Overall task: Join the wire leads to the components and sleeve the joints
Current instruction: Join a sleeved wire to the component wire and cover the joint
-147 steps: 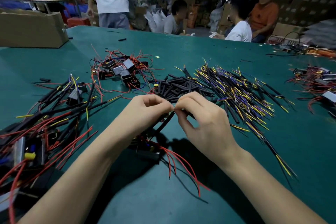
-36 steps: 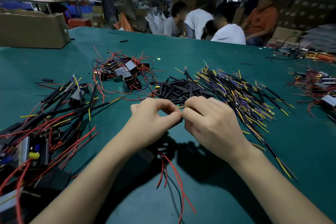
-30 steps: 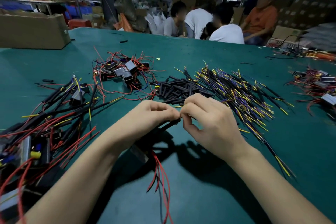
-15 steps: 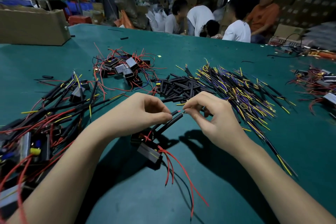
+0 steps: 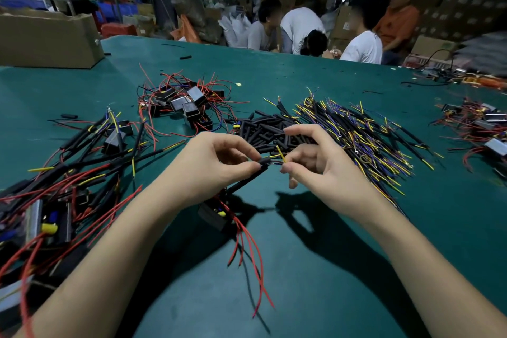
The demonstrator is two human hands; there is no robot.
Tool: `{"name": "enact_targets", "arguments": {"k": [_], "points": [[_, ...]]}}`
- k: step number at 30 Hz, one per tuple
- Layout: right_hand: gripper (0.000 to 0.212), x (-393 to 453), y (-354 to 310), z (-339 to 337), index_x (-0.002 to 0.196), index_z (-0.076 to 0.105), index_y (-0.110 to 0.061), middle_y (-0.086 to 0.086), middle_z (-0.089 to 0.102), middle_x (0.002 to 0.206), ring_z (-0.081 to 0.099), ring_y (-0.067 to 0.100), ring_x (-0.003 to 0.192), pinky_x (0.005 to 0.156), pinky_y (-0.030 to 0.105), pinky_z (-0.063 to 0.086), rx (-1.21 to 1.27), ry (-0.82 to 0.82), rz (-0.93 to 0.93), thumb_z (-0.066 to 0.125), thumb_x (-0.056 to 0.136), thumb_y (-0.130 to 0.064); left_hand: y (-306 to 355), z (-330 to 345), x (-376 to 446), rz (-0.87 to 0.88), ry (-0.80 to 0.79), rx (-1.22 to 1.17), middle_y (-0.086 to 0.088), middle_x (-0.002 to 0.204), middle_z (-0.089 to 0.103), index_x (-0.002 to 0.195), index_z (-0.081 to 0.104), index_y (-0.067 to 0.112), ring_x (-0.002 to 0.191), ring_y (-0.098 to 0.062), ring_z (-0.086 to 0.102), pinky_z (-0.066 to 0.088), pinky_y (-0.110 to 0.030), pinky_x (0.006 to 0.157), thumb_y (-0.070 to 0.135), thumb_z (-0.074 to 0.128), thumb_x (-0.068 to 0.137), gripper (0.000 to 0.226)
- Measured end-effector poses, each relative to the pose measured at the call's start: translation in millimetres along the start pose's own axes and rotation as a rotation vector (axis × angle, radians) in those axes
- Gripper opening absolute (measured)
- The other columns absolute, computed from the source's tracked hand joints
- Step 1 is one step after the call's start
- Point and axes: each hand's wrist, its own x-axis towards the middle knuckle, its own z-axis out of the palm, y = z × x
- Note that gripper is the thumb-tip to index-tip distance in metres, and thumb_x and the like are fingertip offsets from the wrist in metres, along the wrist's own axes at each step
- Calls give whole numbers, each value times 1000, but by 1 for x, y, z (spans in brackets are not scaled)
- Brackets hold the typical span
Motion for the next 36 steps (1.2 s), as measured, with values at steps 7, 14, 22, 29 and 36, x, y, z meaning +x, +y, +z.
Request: {"name": "enact_targets", "arguments": {"k": [7, 14, 22, 29, 36], "points": [[22, 1, -5, 0, 102, 58, -7, 1, 66, 72, 60, 15, 59, 68, 26, 49, 36, -10, 42, 65, 85, 5, 4, 6, -2, 139, 70, 189, -1, 72, 63, 89, 78, 20, 65, -7, 54, 34, -7, 62, 10, 73, 80, 15], [22, 1, -7, 0, 98, 58, -11, -3, 65, 70, 60, 18, 61, 68, 31, 49, 22, -9, -25, 67, 84, 3, 5, 14, -3, 166, 68, 189, 4, 75, 58, 92, 75, 31, 66, -2, 49, 32, -9, 61, 14, 68, 86, 19], [19, 2, -7, 1, 97, 59, -8, 8, 69, 79, 62, 21, 63, 67, 31, 53, -12, -15, -43, 68, 84, 1, 8, 19, -3, 206, 116, 188, -2, 80, 62, 93, 76, 22, 74, -7, 55, 39, -15, 71, 14, 75, 80, 15], [8, -2, -8, -18, 91, 69, -4, 2, 66, 69, 53, 7, 56, 61, 18, 45, -126, -169, 148, 61, 90, -5, 8, 17, -3, 184, 170, 170, 6, 73, 65, 76, 70, 24, 65, -2, 50, 34, -7, 62, 15, 80, 74, 14], [8, -2, -10, -16, 86, 74, -9, 5, 71, 74, 58, 8, 66, 64, 20, 45, -276, -56, 18, 69, 84, -3, 7, 19, -4, 254, 133, 191, 7, 72, 62, 71, 73, 20, 66, -4, 52, 34, -7, 64, 8, 80, 73, 14]]}}
